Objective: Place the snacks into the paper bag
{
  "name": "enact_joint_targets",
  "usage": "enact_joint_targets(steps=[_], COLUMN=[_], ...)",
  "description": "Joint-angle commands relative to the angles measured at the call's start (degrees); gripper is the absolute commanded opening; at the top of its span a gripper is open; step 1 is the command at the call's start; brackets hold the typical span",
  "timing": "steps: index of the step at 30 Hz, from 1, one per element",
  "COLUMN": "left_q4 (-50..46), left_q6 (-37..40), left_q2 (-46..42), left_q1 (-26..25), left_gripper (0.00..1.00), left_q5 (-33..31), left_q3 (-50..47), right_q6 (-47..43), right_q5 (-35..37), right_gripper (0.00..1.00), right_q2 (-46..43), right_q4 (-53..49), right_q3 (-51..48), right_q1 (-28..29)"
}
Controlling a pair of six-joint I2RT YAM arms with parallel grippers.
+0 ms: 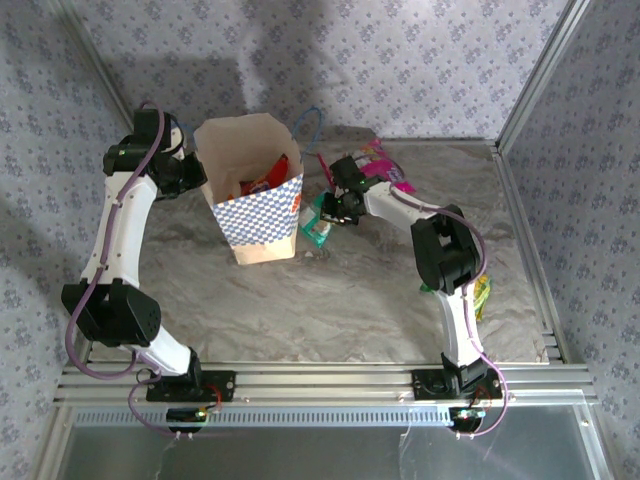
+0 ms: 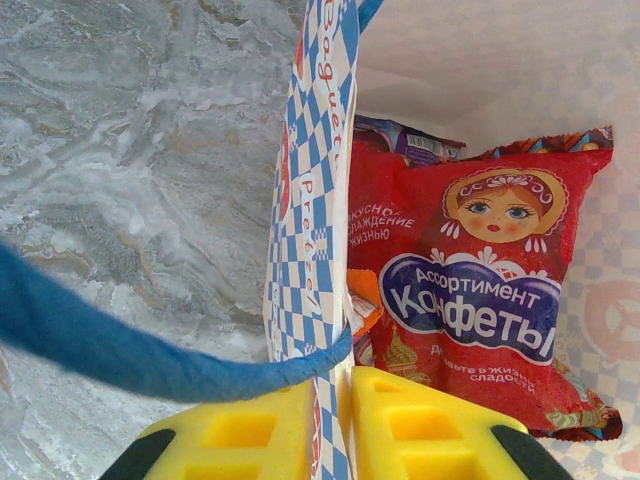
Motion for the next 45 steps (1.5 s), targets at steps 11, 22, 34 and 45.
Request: enact_joint_targets(steps=[11, 22, 34, 45], left_q4=[-1.03, -0.24, 1.35, 1.35], left_q6=[0.05, -0.91, -2.44, -2.46], left_q2=[-1.03, -0.37, -0.30, -1.62], left_q1=[-0.10, -0.11, -0.16, -0.17], left_gripper=[0.18, 0.18, 0.19, 0.19], left_q5=[0.92, 2.91, 4.64, 5.18], left_q3=[1.24, 1.39, 0.37, -0.34], right_q6=[-5.36, -8.04, -10.28, -14.10], right_q5=[3.41, 7.42, 16.00, 23.97], right_gripper=[0.00, 0.00, 0.00, 0.00], right_q2=[-8.51, -16.28, -24.83, -30.03], right_q4=[-8.11, -10.44, -12.90, -18.03], right_q3=[-0.35, -1.69, -2.21, 2.19], right_q1=[1.15, 1.63, 1.68, 1.28])
